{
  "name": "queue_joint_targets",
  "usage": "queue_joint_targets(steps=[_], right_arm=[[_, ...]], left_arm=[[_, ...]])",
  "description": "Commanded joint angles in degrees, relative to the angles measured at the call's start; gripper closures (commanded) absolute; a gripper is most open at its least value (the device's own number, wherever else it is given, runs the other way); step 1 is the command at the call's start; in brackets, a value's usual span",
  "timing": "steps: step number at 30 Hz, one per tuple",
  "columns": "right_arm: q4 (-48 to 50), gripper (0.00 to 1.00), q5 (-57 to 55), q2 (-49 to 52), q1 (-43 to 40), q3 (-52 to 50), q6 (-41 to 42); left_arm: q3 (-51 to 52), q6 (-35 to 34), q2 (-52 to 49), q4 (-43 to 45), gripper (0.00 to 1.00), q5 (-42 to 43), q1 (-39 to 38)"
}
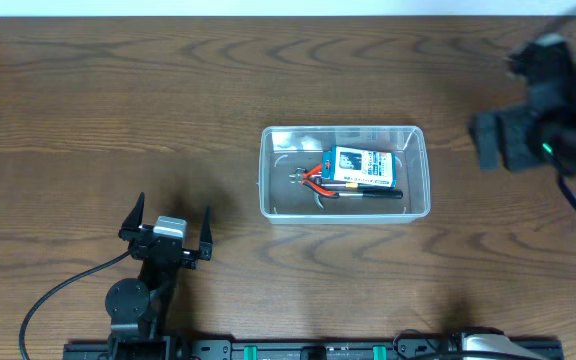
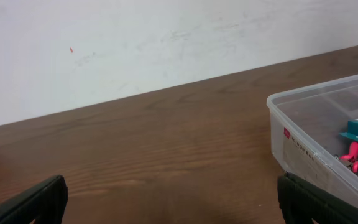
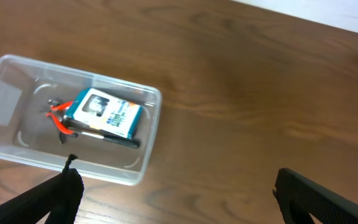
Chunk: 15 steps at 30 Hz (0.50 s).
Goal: Pack container
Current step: 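Open the right gripper and withdraw it up and right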
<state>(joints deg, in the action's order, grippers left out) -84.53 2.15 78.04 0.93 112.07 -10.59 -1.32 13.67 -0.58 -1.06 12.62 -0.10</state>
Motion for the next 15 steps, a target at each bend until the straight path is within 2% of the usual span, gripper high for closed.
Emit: queue_joint_targets(steps=[1, 7, 15], right_arm=[[-2.0, 0.01, -0.7, -5.9, -3.7, 0.7, 2.4], [-5.3, 0.01, -0.3, -13.1, -6.9, 0.5, 3.6], [-4.5, 0.01, -2.0, -27.7, -6.9, -5.4, 11.1]], left_arm=[[1.1, -0.3, 0.3, -1.9, 0.02, 0.2, 0.2], [1.1, -0.3, 0.3, -1.9, 0.02, 0.2, 0.2], [1.1, -0.3, 0.3, -1.9, 0.02, 0.2, 0.2]])
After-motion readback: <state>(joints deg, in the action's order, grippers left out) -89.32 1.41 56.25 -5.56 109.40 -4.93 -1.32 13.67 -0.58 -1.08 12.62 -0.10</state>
